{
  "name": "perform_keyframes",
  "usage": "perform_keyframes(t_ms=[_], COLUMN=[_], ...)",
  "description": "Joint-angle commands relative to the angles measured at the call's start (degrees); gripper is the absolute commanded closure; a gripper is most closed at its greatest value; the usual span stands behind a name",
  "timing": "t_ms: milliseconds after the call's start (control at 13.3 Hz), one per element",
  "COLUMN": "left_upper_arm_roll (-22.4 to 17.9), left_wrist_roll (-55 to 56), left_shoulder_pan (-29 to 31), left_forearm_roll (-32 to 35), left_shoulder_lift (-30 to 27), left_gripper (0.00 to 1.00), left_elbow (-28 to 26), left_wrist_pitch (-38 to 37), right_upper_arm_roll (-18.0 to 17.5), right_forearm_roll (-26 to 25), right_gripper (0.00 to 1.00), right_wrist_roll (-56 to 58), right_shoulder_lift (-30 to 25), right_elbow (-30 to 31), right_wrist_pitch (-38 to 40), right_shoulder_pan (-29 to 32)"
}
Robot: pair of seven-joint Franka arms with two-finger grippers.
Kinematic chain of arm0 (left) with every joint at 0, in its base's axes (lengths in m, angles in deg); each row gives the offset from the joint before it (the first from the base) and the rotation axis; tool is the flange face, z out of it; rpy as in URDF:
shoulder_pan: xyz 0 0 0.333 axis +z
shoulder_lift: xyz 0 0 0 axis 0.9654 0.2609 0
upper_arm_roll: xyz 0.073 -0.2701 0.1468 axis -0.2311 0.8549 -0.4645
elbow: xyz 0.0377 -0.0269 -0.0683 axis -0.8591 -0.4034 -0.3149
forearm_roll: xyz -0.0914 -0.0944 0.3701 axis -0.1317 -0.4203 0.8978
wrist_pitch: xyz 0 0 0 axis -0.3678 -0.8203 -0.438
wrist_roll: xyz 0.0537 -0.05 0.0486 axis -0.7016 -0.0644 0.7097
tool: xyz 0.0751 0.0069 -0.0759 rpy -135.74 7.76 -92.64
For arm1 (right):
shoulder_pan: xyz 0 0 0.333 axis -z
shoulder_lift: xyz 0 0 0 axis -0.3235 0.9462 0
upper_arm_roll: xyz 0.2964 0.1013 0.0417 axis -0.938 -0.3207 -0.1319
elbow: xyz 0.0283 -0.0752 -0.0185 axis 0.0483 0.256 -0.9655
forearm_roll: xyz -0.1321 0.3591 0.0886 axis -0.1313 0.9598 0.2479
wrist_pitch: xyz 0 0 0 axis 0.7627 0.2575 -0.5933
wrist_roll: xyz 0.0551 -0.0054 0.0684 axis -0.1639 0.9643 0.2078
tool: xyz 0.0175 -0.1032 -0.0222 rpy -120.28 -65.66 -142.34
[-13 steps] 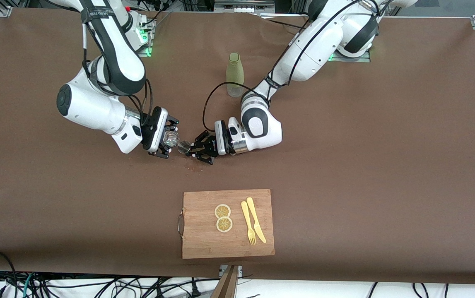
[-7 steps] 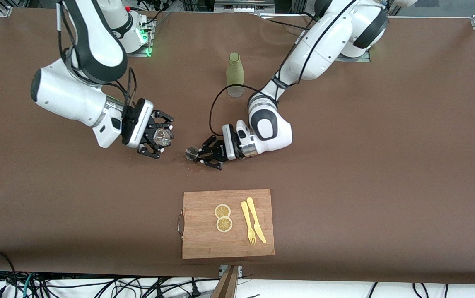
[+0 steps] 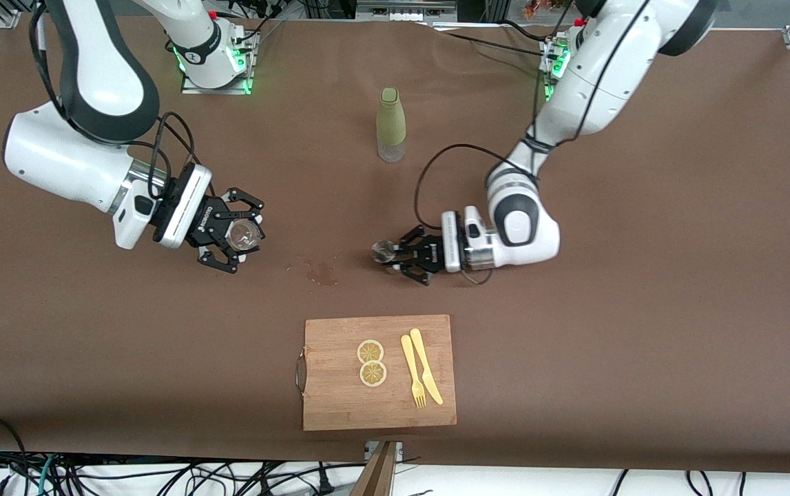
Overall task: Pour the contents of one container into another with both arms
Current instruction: 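Lower the glass with the right gripper while the left gripper returns the jigger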
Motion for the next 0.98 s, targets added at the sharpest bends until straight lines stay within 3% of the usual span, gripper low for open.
perform_keyframes(t_ms=[0,225,376,752,902], left_upper_arm_roll=[-2.03,-11.68,-16.97,-18.57,-21.28], left_wrist_roll=[-1.28,-4.51,-8.46,-16.29,-19.54], left_shoulder_pan=[7.16,11.21,14.45,25.00,26.43], left_forearm_roll=[9.64,20.11,25.91,36.11,38.41], left_shoulder_lift=[-6.32,-6.50,-6.42,-4.57,-3.69], left_gripper=[1.00,1.00,1.00,1.00,1.00], left_elbow=[-8.70,-9.32,-8.89,-9.24,-8.97], left_wrist_pitch=[-9.17,-22.97,-27.38,-37.93,-40.58], right_upper_arm_roll=[-3.00,-3.00,-3.00,-2.56,-1.69], right_forearm_roll=[4.12,8.70,11.69,12.49,12.05], right_gripper=[0.77,0.77,0.77,0.76,0.77], right_wrist_roll=[5.20,11.97,16.62,28.40,34.54], right_shoulder_lift=[3.02,7.24,9.17,15.23,16.99], right_elbow=[-3.29,-6.11,-6.20,-7.26,-7.17], right_wrist_pitch=[3.88,8.36,10.03,19.34,22.42], right_shoulder_pan=[4.76,8.02,9.95,15.31,16.63])
